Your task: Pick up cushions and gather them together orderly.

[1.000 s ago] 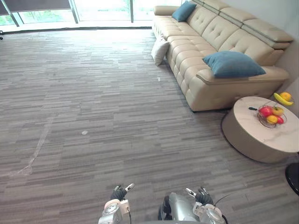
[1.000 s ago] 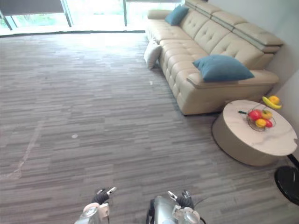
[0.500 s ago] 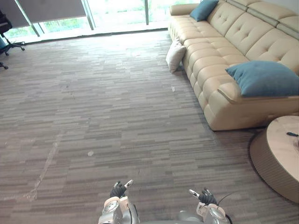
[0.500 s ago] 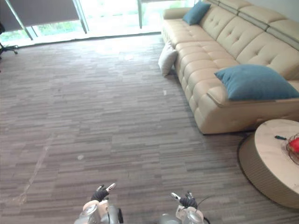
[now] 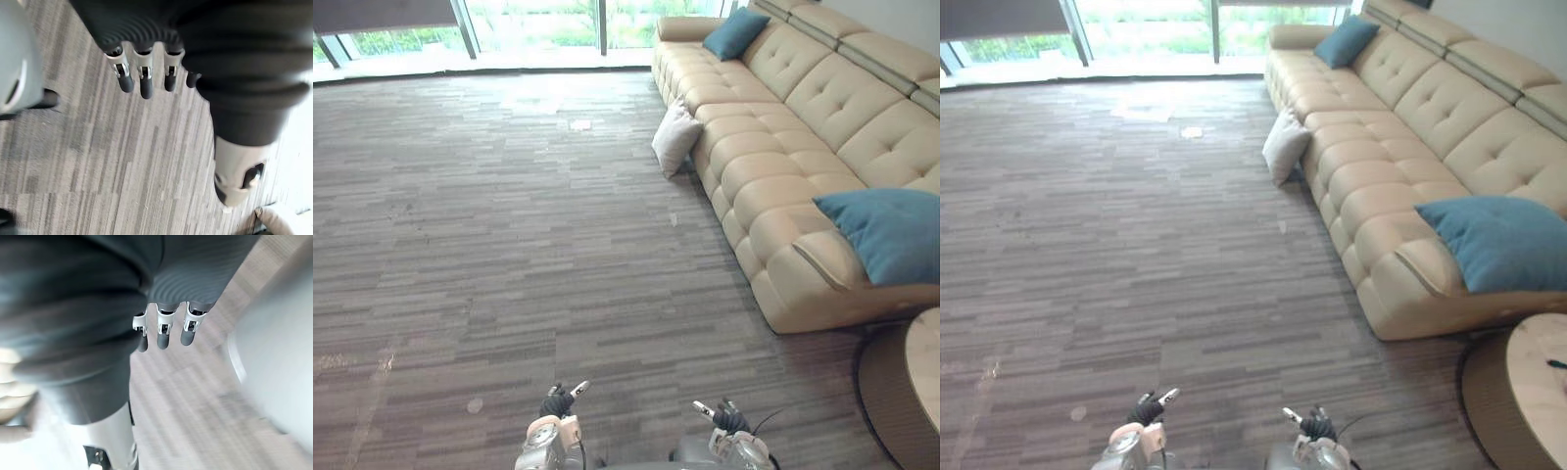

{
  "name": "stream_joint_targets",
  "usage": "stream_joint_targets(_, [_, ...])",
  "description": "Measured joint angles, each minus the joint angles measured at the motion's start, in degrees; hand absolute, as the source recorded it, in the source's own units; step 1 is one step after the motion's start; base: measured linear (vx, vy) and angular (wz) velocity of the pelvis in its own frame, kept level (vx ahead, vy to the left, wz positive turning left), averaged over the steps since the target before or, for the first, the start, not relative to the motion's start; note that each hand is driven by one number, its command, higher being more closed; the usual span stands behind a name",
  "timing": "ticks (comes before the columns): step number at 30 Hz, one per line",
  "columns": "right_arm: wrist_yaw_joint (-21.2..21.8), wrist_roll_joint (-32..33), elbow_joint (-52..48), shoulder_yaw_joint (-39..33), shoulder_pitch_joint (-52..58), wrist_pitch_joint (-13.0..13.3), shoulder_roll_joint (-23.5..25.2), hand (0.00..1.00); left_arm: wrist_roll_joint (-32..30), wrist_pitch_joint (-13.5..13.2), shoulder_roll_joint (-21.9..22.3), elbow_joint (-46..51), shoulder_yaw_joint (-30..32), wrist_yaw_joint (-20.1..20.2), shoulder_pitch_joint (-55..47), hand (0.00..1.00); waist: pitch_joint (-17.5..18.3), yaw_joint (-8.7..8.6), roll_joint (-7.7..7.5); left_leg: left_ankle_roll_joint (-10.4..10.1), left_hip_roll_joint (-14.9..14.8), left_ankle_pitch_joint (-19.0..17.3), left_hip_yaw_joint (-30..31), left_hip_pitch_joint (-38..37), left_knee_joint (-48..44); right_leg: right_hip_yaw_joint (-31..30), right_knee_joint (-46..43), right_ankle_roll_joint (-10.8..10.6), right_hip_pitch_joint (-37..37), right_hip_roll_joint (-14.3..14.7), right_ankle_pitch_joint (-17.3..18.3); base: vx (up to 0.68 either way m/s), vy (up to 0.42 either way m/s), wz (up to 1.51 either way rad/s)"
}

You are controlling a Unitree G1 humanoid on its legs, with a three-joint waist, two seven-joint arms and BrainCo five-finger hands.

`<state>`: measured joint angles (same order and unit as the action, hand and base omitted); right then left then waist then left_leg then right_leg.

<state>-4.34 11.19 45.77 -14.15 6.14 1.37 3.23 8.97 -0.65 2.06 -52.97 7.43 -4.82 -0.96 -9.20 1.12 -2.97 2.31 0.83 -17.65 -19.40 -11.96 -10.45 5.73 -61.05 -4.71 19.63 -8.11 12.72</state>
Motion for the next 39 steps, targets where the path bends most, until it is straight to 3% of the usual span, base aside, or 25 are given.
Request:
stream_joint_targets(3, [0.0,0.0,0.7,-1.5,-0.1,0.2,-1.3,0.00,0.0,0.1,0.9,-0.8,0.0,0.0,0.7,0.00,-0.1,-1.60,0.36,-0.9,-0.6,-3.0,2.7,-7.3,3.3,6.0,20.0,2.9,4.3,1.4,-0.7,0.68,-0.070,0.58])
stream_joint_targets(4, [-0.1,0.1,1.6,-2.2,0.5,0.1,-1.6,0.00,-0.1,0.0,1.5,-0.9,0.1,0.0,1.0,0.00,-0.2,-1.82,0.53,-0.6,-0.5,-3.8,3.6,-10.0,4.8,6.0,29.2,4.2,5.0,2.4,-4.6,0.74,-0.130,0.57])
stream_joint_targets(5, [0.0,0.4,1.7,-3.6,0.4,0.2,-2.0,0.00,-0.3,0.1,1.4,-1.9,-0.4,0.4,0.9,0.00,-0.2,-2.34,2.36,-0.8,-2.0,-3.6,5.9,-12.3,5.3,5.4,28.2,9.0,4.0,4.3,-7.8,0.88,-0.146,0.44])
stream_joint_targets(6, [0.0,0.0,1.8,-3.7,-0.2,0.1,-2.4,0.00,-0.3,0.2,1.4,-2.1,-0.3,0.4,0.8,0.00,0.0,-2.19,3.12,-1.8,-2.6,-2.7,6.1,-12.3,4.9,5.9,27.4,9.8,3.9,4.3,-7.3,0.60,-0.108,0.18])
stream_joint_targets(7, [-0.1,0.0,1.9,-3.8,-0.9,0.1,-2.5,0.00,-0.4,0.2,1.4,-2.1,0.2,0.5,0.6,0.00,-0.4,-2.14,3.42,-3.7,-3.0,-0.4,7.1,-11.9,3.2,6.0,24.7,10.6,4.1,3.6,-5.1,0.55,-0.157,0.22])
stream_joint_targets(9, [0.1,0.1,2.2,-4.9,-1.2,0.1,-2.8,0.00,-0.5,0.2,1.5,-2.0,0.1,0.7,1.4,0.00,-1.1,-2.94,3.92,-4.6,-2.6,5.3,11.3,-12.5,-0.5,6.3,15.6,12.0,4.7,0.8,-2.9,0.58,-0.208,0.48])
stream_joint_targets(10, [0.2,0.0,1.2,-4.2,-1.1,0.0,-3.2,0.00,-0.5,0.0,1.5,-1.6,0.3,0.6,0.8,0.00,-0.7,-3.75,4.46,-6.2,-3.0,7.4,13.2,-11.5,-7.1,5.6,14.8,10.1,4.1,1.7,-0.9,0.70,-0.279,0.38])
stream_joint_targets(11, [0.3,0.0,1.1,-1.8,-0.7,-0.2,-4.0,0.00,-0.4,-0.1,1.5,-1.1,0.4,0.9,-0.3,0.00,0.2,-3.75,5.92,-14.6,-5.5,13.9,14.8,-3.9,-25.2,5.7,22.9,10.1,-2.8,3.9,4.0,0.69,-0.264,0.18])
stream_joint_targets(12, [0.3,0.1,0.9,-1.3,-0.9,-0.2,-4.6,0.00,-0.4,-0.1,1.5,-1.0,0.6,1.2,-0.6,0.00,0.1,-3.51,7.11,-15.0,-7.3,18.7,14.3,-0.9,-31.6,5.5,24.7,10.6,-4.6,5.3,4.6,0.59,-0.176,-0.16])
stream_joint_targets(13, [0.3,0.0,0.9,-1.3,-1.2,-0.2,-4.8,0.00,-0.4,-0.1,1.2,-0.9,1.0,1.3,-0.8,0.00,0.0,-3.03,7.95,-14.9,-8.9,20.1,13.6,1.9,-37.1,5.4,26.3,10.9,-6.6,6.3,4.6,0.57,-0.047,-0.44])
stream_joint_targets(14, [-0.3,0.1,2.1,-1.4,-1.7,-0.5,-4.6,0.00,-0.4,-0.1,1.5,-0.5,2.9,1.1,-1.0,0.00,-0.8,-2.47,7.60,-11.5,-12.4,14.1,9.7,9.4,-48.4,5.2,30.5,11.3,-12.4,7.4,4.7,0.54,-0.037,-0.39])
stream_joint_targets(15, [-0.3,0.1,2.6,-1.3,-1.7,-0.5,-4.5,0.00,-0.4,-0.1,1.4,-0.5,2.9,1.1,-1.0,0.00,-1.1,-2.34,7.10,-10.4,-12.7,12.6,8.8,11.1,-49.3,4.9,31.7,11.3,-14.3,7.4,4.8,0.62,-0.067,-0.35])
stream_joint_targets(17, [-0.5,0.1,3.3,0.7,-1.4,-1.0,-4.1,0.00,-0.2,-0.4,1.2,2.3,2.2,1.3,-1.4,0.00,-1.4,-0.73,4.98,-6.4,-13.5,6.3,2.8,19.3,-42.2,2.9,39.8,10.8,-22.5,7.1,4.6,0.45,-0.053,-0.34])
stream_joint_targets(19, [-0.6,0.1,3.3,0.9,-1.9,-1.2,-3.3,0.00,-0.1,-0.6,1.2,3.2,2.2,1.3,-1.3,0.00,-1.6,-0.56,4.53,-5.7,-13.0,5.4,1.0,23.2,-31.5,1.4,43.4,9.7,-26.7,7.1,4.7,0.50,0.029,-0.44])
stream_joint_targets(23, [-0.6,0.0,3.7,1.2,-1.8,-1.5,-3.0,0.00,-0.2,-1.2,1.2,3.5,2.3,1.3,-1.3,0.00,-1.5,-0.08,4.38,-7.6,-10.5,9.4,1.1,26.7,-9.5,-1.8,49.6,5.7,-35.0,5.8,7.7,0.59,0.171,-0.53])
stream_joint_targets(25, [-0.6,0.0,4.3,2.2,-1.1,-1.7,-2.9,0.00,-0.3,-1.4,1.2,4.3,2.4,1.3,-1.5,0.00,0.0,2.01,2.72,-4.8,-8.5,17.9,0.6,27.8,-8.4,-6.6,50.9,3.1,-37.4,2.8,9.5,0.72,0.381,-0.93])
stream_joint_targets(26, [-0.6,0.0,5.1,2.2,-1.1,-1.8,-2.4,0.00,-0.3,-1.4,1.0,4.3,2.4,1.3,-1.3,0.00,1.0,2.22,1.44,-2.5,-7.0,17.0,-0.2,27.9,-9.7,-7.8,49.8,2.5,-37.1,1.0,9.5,0.71,0.356,-0.60])
stream_joint_targets(28, [-0.5,0.0,5.1,1.7,0.0,-1.9,-0.5,0.00,-0.5,-1.3,0.0,3.8,2.1,1.2,-0.7,0.00,1.7,2.03,-1.78,-0.3,-4.7,12.3,-2.2,26.0,-12.5,-10.9,37.0,-2.6,-32.3,-2.0,5.3,0.69,0.353,-0.16])
stream_joint_targets(29, [-0.4,-0.1,4.9,1.7,0.3,-1.9,0.1,0.00,-0.5,-1.3,-0.3,3.6,2.1,1.2,-0.6,0.00,1.7,2.07,-2.26,-0.1,-4.2,11.1,-2.3,24.5,-12.3,-11.8,31.1,-3.1,-30.3,-2.0,2.8,0.64,0.342,-0.21])
stream_joint_targets(30, [-0.2,-0.1,4.6,1.6,0.5,-1.7,0.0,0.00,-0.4,-1.1,-0.8,2.7,1.7,1.2,-0.5,0.00,1.4,1.88,-2.42,0.1,-3.4,8.8,-2.7,20.3,-10.6,-13.1,17.8,-5.0,-24.7,-1.9,-4.7,0.60,0.292,-0.21])
stream_joint_targets(32, [-0.1,-0.1,3.8,1.7,0.4,-1.2,-0.2,0.00,-0.4,-0.5,-1.0,1.2,1.0,1.1,-0.3,0.00,1.1,1.48,-2.06,0.1,-2.2,6.5,-2.7,13.5,-8.1,-12.1,2.3,-5.4,-17.5,-1.9,-6.0,0.55,0.236,-0.13])
stream_joint_targets(33, [-0.1,-0.1,2.3,1.7,1.0,-1.1,-0.6,0.00,-0.4,-0.2,-0.8,0.9,0.0,1.1,-0.2,0.00,0.8,1.11,-1.36,0.2,-1.8,5.4,-2.5,8.4,-5.2,-9.7,-2.8,-3.7,-13.1,-1.6,-4.4,0.47,0.181,-0.02])
stream_joint_targets(34, [-0.1,-0.1,1.4,1.7,1.1,-0.7,-1.0,0.00,-0.4,-0.1,-0.6,0.5,-0.6,1.0,-0.2,0.00,0.8,0.84,-0.38,-0.3,-1.8,3.6,-2.2,4.1,-2.0,-6.6,-4.0,-2.7,-8.0,-0.8,-2.2,0.46,0.169,0.00])
stream_joint_targets(37, [0.1,-0.1,0.0,0.6,0.8,-0.4,-1.0,0.00,-0.4,0.0,-0.5,0.4,-0.7,1.0,0.1,0.00,0.5,-0.61,-0.39,-0.7,-1.1,0.2,-1.2,-1.0,-0.1,-1.0,1.7,-1.2,0.9,-0.2,0.8,0.47,0.079,0.19])
stream_joint_targets(39, [0.0,-0.1,0.7,-0.5,0.9,-0.4,-1.6,0.00,-0.4,0.1,0.0,0.4,-0.6,0.9,0.3,0.00,0.2,-1.28,0.21,-1.0,-1.1,-2.5,0.5,-6.4,2.1,4.0,19.7,1.6,3.2,2.3,-0.5,0.53,-0.024,0.38])
